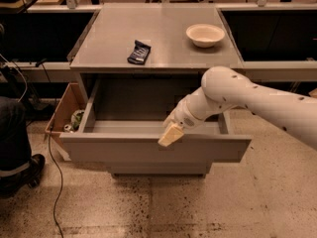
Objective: Close top drawer
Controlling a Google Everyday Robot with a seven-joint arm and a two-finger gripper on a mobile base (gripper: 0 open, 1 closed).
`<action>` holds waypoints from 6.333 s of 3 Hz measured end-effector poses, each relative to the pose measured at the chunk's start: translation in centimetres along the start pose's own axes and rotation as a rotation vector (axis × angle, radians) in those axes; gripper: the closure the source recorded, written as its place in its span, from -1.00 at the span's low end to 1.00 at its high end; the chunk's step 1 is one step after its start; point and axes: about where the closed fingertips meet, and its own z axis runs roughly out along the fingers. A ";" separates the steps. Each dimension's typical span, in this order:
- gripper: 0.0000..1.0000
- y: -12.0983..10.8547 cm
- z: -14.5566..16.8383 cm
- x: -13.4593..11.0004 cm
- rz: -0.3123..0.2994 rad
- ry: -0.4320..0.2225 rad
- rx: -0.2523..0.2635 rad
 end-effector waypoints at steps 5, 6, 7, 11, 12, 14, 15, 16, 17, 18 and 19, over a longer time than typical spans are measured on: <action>1.00 -2.6 -6.1 -2.2 -0.092 0.008 0.062; 1.00 -0.7 -8.4 -0.3 -0.112 -0.010 0.036; 1.00 1.6 -9.5 3.0 -0.093 -0.042 0.004; 1.00 -0.6 -4.7 6.4 -0.026 -0.245 0.056; 1.00 -2.4 -3.8 6.4 -0.023 -0.268 0.113; 1.00 -5.8 -0.8 4.8 -0.020 -0.273 0.230; 1.00 -7.3 0.5 3.2 -0.015 -0.293 0.279; 1.00 -8.7 2.1 0.8 -0.021 -0.326 0.300; 1.00 -9.7 3.6 -2.0 -0.039 -0.363 0.310; 1.00 -10.4 5.1 -4.7 -0.056 -0.399 0.314; 1.00 -11.3 6.9 -7.9 -0.075 -0.441 0.316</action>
Offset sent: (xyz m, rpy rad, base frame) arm 0.0500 0.0231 0.0510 -0.0087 -0.0892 0.0060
